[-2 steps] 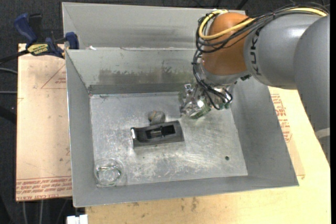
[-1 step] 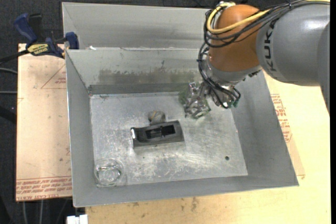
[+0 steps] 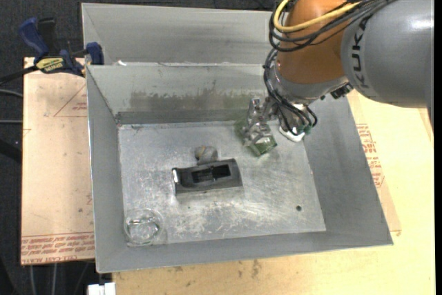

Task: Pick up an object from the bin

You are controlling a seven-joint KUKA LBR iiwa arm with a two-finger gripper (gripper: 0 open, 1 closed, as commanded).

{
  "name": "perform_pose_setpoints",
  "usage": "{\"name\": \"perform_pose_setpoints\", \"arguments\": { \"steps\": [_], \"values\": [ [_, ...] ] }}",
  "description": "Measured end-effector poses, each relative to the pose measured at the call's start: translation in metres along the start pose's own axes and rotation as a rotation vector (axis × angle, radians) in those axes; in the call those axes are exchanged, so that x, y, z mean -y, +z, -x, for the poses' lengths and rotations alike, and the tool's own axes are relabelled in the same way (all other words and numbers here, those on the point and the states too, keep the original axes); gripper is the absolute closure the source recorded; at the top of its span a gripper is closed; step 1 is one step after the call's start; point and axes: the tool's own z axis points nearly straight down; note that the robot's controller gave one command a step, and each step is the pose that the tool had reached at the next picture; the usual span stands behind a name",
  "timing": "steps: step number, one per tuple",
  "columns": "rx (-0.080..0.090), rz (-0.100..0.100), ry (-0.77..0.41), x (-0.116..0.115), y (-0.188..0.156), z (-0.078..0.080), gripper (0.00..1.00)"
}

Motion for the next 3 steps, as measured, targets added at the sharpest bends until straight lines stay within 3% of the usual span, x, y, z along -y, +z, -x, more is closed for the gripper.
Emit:
{"name": "perform_pose_setpoints", "arguments": {
  "steps": [1,2,3],
  "values": [
    [0.009,0.002,-0.044,-0.051,0.060,-0.027,0.00],
    [0.005,0.000,-0.041,-0.049,0.061,-0.028,0.00],
    [0.046,-0.008,-0.244,-0.061,0.087,-0.026,1.00]
  ]
}}
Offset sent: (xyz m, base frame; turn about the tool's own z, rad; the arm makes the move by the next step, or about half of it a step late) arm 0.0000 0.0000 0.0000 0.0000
